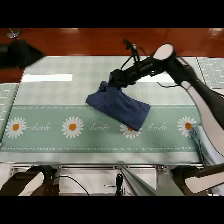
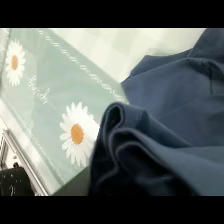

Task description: Fold the shirts.

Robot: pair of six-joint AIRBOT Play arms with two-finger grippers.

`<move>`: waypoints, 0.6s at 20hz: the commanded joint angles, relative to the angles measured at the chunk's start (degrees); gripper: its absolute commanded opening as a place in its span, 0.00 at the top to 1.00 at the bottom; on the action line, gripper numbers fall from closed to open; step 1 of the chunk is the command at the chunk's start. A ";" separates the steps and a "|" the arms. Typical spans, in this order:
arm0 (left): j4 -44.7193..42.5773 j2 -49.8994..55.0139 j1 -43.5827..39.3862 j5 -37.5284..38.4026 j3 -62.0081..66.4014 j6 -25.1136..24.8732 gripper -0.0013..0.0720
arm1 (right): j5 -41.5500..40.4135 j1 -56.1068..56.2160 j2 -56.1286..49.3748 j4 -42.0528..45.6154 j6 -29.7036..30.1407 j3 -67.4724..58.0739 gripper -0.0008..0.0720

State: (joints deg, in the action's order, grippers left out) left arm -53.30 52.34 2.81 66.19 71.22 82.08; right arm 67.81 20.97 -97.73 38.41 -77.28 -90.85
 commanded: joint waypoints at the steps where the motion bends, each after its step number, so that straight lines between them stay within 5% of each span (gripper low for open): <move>1: -0.66 -11.72 -2.69 -7.08 -19.87 1.60 0.95 | -3.91 2.67 -9.62 -0.17 -4.42 -5.46 0.24; 2: -0.68 -12.87 -3.41 -8.55 -23.65 2.40 0.95 | -4.46 2.08 -10.29 -0.85 -5.29 -5.46 0.12; 7: -0.79 -12.59 -3.06 -9.73 -31.30 2.58 0.95 | 14.51 -11.28 -3.61 -3.30 -3.74 -7.52 0.12; 10: -0.74 -12.61 -3.10 -9.79 -31.34 2.58 0.95 | 22.51 -19.50 10.69 19.63 -3.30 -3.78 0.12; 12: -0.74 -12.61 -3.13 -9.88 -31.34 2.58 0.95 | 13.03 -22.56 24.50 38.25 -10.97 9.92 0.12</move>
State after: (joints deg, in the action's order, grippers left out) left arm -53.95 39.97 -0.30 56.77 40.88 84.49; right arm 83.07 3.92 -87.09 53.15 -81.97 -91.05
